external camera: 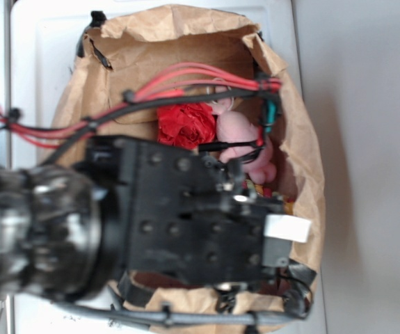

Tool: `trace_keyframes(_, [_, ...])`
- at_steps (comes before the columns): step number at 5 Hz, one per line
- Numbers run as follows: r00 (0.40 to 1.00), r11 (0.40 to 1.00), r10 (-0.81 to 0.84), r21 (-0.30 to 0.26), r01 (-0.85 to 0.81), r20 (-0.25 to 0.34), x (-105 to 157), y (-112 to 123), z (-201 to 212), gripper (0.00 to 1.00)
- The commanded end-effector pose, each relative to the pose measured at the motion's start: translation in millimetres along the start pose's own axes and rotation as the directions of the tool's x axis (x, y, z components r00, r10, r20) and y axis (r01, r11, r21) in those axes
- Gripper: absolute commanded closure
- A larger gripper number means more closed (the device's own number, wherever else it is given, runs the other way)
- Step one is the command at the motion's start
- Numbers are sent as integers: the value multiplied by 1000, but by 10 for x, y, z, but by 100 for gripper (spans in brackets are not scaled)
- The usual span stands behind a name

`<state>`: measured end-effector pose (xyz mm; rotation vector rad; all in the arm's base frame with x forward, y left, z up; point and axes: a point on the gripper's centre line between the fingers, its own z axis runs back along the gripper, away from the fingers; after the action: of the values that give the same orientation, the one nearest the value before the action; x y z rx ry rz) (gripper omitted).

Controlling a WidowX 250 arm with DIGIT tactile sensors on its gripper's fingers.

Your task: Grab the rock.

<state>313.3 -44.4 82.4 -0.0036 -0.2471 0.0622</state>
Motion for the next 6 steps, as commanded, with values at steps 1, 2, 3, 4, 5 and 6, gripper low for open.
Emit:
trace_keyframes(1, [997, 998, 55, -24, -54, 57, 85, -181, 101, 0])
trace_keyframes(2, [993, 994, 105, -27, -104, 55, 48, -212, -16, 0])
trace_keyframes(3, [994, 995, 95, -13, -94, 60, 45, -194, -78, 0])
trace_keyframes(4, [994, 996, 91, -1, -91, 65, 48, -146, -119, 0])
trace_keyframes(5, [993, 996, 91, 13, -92, 72, 54, -101, -163, 0])
trace_keyframes(6, [992, 995, 101, 11, -102, 73, 79, -84, -188, 0])
